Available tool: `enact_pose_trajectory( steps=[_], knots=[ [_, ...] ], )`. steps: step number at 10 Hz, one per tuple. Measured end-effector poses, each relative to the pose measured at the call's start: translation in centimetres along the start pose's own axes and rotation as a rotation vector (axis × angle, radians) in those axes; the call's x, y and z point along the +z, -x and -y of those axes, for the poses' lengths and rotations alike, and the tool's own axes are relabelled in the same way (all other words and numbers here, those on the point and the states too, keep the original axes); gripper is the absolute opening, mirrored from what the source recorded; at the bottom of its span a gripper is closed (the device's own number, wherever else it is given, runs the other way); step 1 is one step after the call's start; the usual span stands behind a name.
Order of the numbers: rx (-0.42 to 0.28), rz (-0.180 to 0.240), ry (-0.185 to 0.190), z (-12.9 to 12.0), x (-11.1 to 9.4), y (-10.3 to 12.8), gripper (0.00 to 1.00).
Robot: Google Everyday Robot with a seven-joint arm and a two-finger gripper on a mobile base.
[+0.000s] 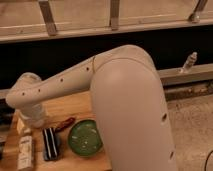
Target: Place the bottle in the ceramic bowl
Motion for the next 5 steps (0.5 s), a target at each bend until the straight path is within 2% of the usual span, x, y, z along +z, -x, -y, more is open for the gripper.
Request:
enact_pose_trajectory(
  steps=[2,5],
  knots=[
    [-0.025,0.005,0.027,-2.6,0.9,0.7,0.78],
    [-0.077,-0.007,0.081,-6.8,3.7,3.3,0.78]
  ],
)
